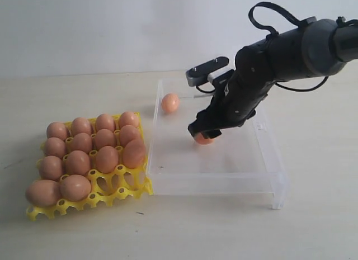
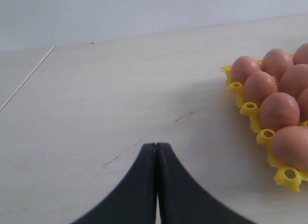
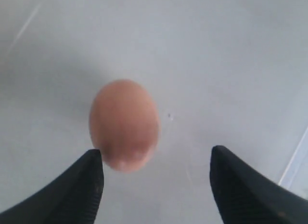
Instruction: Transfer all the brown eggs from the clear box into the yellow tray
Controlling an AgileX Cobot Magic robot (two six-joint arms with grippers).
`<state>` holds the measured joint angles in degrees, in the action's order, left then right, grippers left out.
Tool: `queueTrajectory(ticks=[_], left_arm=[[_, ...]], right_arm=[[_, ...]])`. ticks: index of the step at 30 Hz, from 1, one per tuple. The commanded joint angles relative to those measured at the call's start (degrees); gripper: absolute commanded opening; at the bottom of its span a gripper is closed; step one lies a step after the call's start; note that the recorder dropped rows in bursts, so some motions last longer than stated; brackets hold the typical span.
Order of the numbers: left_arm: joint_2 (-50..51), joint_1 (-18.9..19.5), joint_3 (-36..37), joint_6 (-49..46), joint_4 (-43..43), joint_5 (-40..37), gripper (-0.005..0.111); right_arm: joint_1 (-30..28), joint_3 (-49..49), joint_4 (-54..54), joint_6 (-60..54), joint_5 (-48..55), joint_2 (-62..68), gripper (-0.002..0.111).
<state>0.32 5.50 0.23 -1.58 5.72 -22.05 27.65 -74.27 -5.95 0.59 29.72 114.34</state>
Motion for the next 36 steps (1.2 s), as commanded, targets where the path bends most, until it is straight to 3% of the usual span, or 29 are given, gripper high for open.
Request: queueTrajectory(ticks=[1,6,11,26,30,35,36], left_arm=[[-0.32,-0.37,-0.23,0.30,0.07,0.47,0.000],[-0.32,-0.37,-0.23,0.30,0.07,0.47,0.000],[-0.32,-0.37,-0.23,0.30,0.07,0.47,0.000],[-0.32,-0.37,-0.23,0.30,0.07,0.47,0.000],[-0.32,-0.37,-0.23,0.30,0.07,0.47,0.000],[-0.32,-0.37,-0.23,0.30,0.07,0.47,0.000],[-0.32,-0.37,-0.23,0.30,0.07,0.47,0.000]], right_arm=[[-0.11,-4.75,4.06,-0.59,-0.66,-0.42,0.062],[-0.11,-6.83,9.08,0.66,-2.84,-0.29,0.062],[-0.11,-6.83,8.18,-2.90,1.80,-0.05,0.062],[-0.11,-6.83,7.26,-0.59,1.75,6.55,0.061],[-0.11,-6.83,7.54,-0.59,-0.70,7.08,0.041],[-0.11,-6.83,7.54,-0.59,1.35,7.46,0.000],[-0.11,-6.83,7.27,-0.59,1.80,7.46,0.000]])
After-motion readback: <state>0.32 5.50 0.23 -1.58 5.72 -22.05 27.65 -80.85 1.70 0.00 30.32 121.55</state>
